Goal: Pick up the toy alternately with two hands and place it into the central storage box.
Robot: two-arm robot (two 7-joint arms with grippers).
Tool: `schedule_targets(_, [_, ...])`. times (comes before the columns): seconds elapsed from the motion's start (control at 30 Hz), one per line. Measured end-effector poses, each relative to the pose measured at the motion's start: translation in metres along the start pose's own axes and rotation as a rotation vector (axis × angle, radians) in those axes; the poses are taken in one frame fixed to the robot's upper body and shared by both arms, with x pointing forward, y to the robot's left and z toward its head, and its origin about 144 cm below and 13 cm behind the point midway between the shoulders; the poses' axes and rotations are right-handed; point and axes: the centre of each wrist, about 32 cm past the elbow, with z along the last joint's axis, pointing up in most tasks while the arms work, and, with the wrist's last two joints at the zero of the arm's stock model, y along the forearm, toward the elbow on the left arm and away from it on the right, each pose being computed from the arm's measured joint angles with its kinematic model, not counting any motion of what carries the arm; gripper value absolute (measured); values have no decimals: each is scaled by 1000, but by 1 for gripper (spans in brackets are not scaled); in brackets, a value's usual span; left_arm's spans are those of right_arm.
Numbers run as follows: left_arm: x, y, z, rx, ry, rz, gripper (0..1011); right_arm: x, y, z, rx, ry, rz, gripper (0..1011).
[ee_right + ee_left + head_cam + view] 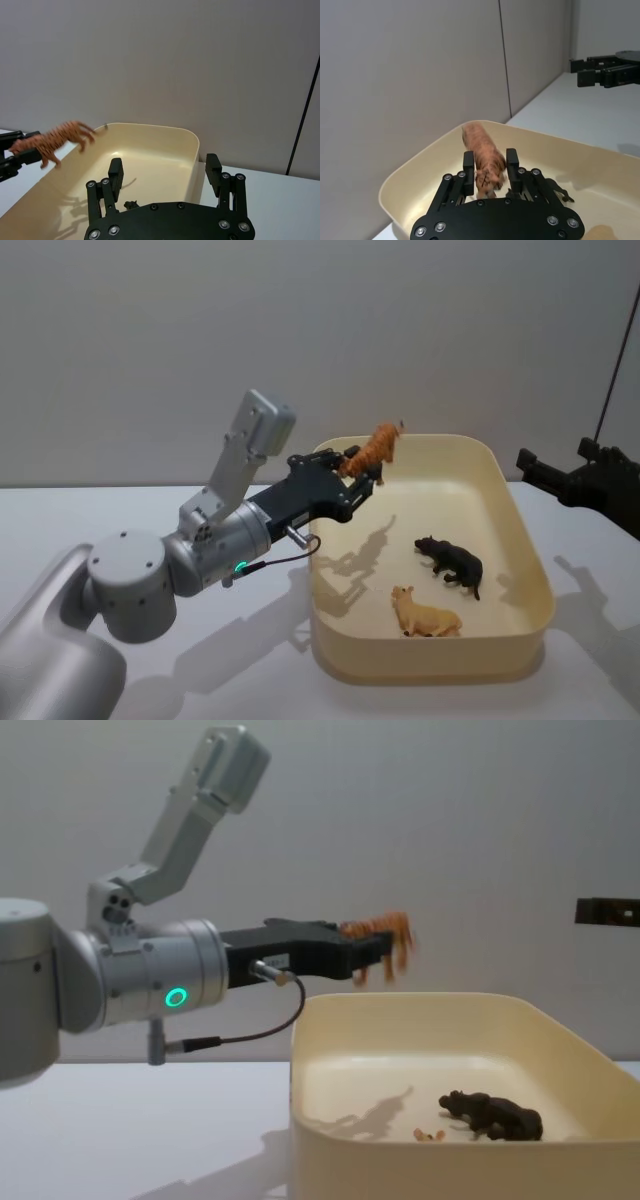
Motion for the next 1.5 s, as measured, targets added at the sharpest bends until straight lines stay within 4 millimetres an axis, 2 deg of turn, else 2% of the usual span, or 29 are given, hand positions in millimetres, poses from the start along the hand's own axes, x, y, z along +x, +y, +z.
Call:
schedule_targets(0.2, [8,-12,6,62,18,-61,485,0,0,0,0,0,0,1001])
schedule_targets(0.23, [9,-15,7,72,21,-70,543,0,0,0,0,0,0,1001])
schedule_targets(0.4, [12,-20,10,99,30,-97,701,0,0,0,0,0,0,1001])
schedule_targets(0.5, [13,-22,11,109,34,-107,759,0,0,0,0,0,0,1001])
schedule_targets(0.6, [14,-25,12,122,39,-120,888,0,0,0,0,0,0,1001])
schedule_targets(0.63, [15,-25,12,124,40,-122,888,0,0,0,0,0,0,1001])
schedule_targets(0.73, [16,-27,13,132,43,-130,981,0,0,0,0,0,0,1001])
schedule_targets(1.5, [18,-31,16,154,52,-152,1001,0,0,0,0,0,0,1001])
